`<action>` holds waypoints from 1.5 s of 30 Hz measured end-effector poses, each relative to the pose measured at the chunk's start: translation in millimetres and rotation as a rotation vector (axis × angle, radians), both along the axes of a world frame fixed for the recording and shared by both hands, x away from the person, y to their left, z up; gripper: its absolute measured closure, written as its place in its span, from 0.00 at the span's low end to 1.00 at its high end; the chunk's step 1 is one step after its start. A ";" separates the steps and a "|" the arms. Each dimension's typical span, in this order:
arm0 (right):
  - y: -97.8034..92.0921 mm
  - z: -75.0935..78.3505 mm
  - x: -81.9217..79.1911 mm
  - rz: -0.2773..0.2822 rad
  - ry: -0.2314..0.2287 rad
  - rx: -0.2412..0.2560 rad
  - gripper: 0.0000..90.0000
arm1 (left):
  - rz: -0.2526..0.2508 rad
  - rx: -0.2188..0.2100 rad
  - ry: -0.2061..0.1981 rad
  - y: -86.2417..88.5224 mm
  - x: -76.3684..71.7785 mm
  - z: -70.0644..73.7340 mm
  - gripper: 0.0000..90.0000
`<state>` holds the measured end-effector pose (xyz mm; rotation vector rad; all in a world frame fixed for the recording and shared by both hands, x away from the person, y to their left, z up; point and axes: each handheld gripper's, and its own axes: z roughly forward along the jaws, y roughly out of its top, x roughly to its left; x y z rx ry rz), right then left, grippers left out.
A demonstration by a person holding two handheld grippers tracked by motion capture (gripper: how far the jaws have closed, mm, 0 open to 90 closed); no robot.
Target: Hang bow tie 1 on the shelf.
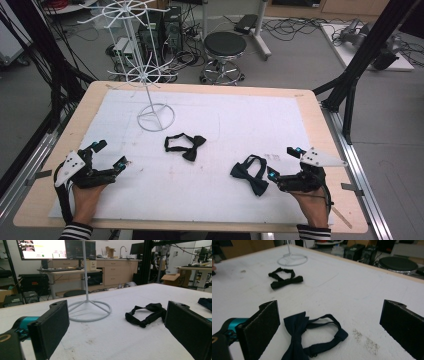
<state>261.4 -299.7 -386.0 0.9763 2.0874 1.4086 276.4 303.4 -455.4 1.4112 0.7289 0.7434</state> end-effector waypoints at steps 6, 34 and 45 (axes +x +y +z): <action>0.4 4.4 3.5 0.023 0.064 -0.037 0.02 | 0.001 0.000 0.000 0.0 -0.1 0.0 0.07; 29.7 0.7 18.1 0.191 0.227 -0.271 0.02 | 0.000 0.000 -0.002 0.6 0.2 0.0 0.07; 39.9 -9.7 19.4 0.226 0.316 -0.345 0.07 | 0.001 0.000 -0.002 0.3 0.1 0.0 0.07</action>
